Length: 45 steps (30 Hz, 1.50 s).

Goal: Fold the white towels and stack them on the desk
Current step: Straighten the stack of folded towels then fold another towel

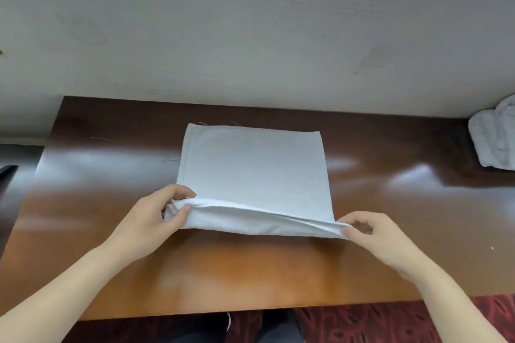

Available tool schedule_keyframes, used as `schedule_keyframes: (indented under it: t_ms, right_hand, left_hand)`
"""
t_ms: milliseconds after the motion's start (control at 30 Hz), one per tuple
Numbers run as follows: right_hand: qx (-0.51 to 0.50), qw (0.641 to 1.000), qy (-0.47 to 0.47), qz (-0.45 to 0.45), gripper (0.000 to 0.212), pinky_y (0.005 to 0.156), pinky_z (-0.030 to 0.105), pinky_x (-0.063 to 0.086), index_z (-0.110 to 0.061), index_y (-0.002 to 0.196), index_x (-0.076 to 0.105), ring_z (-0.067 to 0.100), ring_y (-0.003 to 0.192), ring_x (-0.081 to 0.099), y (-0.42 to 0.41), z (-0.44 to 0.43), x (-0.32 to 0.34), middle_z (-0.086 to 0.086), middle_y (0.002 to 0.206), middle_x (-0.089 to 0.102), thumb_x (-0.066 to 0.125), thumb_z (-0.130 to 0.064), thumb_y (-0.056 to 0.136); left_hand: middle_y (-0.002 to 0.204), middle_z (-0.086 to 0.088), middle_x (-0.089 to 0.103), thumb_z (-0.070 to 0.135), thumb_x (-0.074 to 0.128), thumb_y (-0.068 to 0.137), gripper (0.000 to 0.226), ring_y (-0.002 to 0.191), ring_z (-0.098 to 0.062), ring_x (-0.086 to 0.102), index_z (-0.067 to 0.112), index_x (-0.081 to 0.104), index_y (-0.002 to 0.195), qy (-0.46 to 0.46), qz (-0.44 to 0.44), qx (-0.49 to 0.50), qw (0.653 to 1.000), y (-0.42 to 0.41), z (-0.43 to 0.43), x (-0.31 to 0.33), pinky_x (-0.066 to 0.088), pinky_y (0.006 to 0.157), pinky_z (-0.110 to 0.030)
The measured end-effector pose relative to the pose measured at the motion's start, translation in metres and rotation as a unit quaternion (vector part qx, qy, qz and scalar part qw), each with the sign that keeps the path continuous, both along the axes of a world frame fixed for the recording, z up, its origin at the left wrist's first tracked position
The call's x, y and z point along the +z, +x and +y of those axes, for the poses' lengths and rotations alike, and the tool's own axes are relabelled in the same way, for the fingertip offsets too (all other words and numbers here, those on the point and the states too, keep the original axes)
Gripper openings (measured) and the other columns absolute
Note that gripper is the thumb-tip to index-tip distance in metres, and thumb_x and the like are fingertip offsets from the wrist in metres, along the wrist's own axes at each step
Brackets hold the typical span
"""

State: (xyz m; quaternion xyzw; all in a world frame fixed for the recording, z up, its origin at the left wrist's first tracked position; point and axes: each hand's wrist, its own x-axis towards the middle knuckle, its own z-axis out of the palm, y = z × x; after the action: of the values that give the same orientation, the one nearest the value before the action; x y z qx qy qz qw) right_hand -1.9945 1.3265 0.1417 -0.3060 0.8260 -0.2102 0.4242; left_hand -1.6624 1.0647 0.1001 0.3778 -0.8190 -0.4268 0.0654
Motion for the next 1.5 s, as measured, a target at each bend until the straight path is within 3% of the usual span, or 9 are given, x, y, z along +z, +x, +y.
schedule_keyframes:
  t_ms: [133,267,367,500,633,733,1133,1367,1500]
  right_hand:
    - [-0.078,0.992,-0.086,-0.056,0.021,0.058,0.014,0.039,-0.009,0.081,0.075,0.001,0.057,0.049,-0.04,-0.064,0.024,-0.011,0.065,0.065,0.062,-0.017,0.096]
    - [-0.155,0.977,-0.14,-0.03,0.025,0.072,0.034,0.05,-0.007,0.093,0.074,0.016,0.082,0.065,-0.075,-0.137,-0.001,0.004,0.093,0.074,0.06,-0.028,0.097]
    - [-0.167,0.972,-0.116,0.119,0.031,0.09,0.036,0.047,-0.016,0.119,0.066,0.025,0.107,0.062,-0.078,-0.17,-0.031,0.008,0.12,0.066,0.061,-0.033,0.094]
    - [0.039,0.933,-0.098,0.345,0.053,0.097,0.049,0.044,-0.009,0.136,0.054,0.039,0.122,0.055,-0.033,-0.174,-0.073,0.017,0.135,0.055,0.044,-0.04,0.095]
    - [0.215,0.928,-0.023,0.302,0.058,0.123,0.047,-0.005,-0.038,0.157,0.006,0.02,0.153,-0.011,0.006,-0.162,-0.111,-0.005,0.166,-0.005,0.019,-0.052,0.103]
    - [0.175,0.926,-0.02,0.334,0.059,0.121,0.046,-0.012,-0.042,0.156,-0.005,0.014,0.15,-0.022,0.005,-0.151,-0.122,-0.01,0.164,-0.017,0.007,-0.058,0.1]
    - [0.047,0.937,0.069,0.34,0.059,0.124,0.046,-0.001,-0.04,0.156,-0.006,0.025,0.153,-0.006,-0.024,-0.119,-0.116,0.002,0.167,-0.006,0.005,-0.057,0.101]
    - [-0.172,0.958,-0.051,0.224,0.041,0.107,0.04,0.036,-0.019,0.135,0.057,0.026,0.129,0.046,-0.001,-0.138,-0.093,0.006,0.137,0.052,0.049,-0.012,0.095]
    - [-0.205,0.973,-0.04,0.097,0.035,0.075,0.018,0.041,-0.021,0.113,0.067,0.016,0.096,0.059,0.004,-0.129,-0.061,0.0,0.12,0.049,0.045,-0.003,0.093]
  left_hand:
    - [0.104,0.03,0.062,0.027,0.066,0.092,0.018,0.094,-0.002,0.058,0.043,0.061,0.098,-0.002,0.051,0.096,0.994,-0.038,-0.039,0.01,0.045,0.08,-0.021]
    - [0.101,0.022,0.066,0.032,0.062,0.094,0.013,0.091,0.0,0.06,0.044,0.06,0.1,-0.007,0.055,0.16,0.986,-0.083,-0.08,0.007,0.049,0.085,-0.029]
    - [0.137,0.003,0.058,0.052,0.047,0.097,0.043,0.121,-0.017,0.055,0.029,0.054,0.133,-0.049,-0.031,0.151,0.987,-0.103,-0.094,-0.006,0.041,0.101,-0.035]
    - [0.155,-0.014,0.039,0.058,0.025,0.092,0.066,0.145,-0.033,0.031,0.022,0.052,0.141,-0.163,-0.069,-0.004,0.984,-0.133,-0.058,-0.029,0.029,0.115,-0.047]
    - [0.165,0.002,-0.011,0.061,-0.004,0.09,0.069,0.152,-0.021,-0.011,0.041,0.006,0.156,-0.193,-0.195,-0.125,0.953,-0.161,-0.011,-0.062,-0.003,0.122,-0.041]
    - [0.166,0.001,-0.001,0.058,0.006,0.099,0.061,0.153,-0.021,-0.007,0.038,0.004,0.157,-0.248,-0.225,-0.105,0.936,-0.16,-0.007,-0.083,-0.003,0.121,-0.045]
    - [0.167,-0.004,0.001,0.063,0.003,0.095,0.069,0.153,-0.026,0.0,0.034,0.004,0.158,-0.223,-0.265,0.045,0.937,-0.095,-0.06,-0.085,0.01,0.123,-0.043]
    - [0.164,-0.014,0.014,0.062,0.003,0.096,0.072,0.151,-0.034,0.012,0.027,0.016,0.158,-0.189,-0.257,0.09,0.944,-0.084,-0.022,-0.074,0.021,0.119,-0.048]
    - [0.164,-0.018,0.006,0.059,0.008,0.097,0.07,0.151,-0.037,0.006,0.025,0.018,0.158,-0.172,-0.284,0.092,0.939,-0.077,0.002,-0.064,0.026,0.118,-0.051]
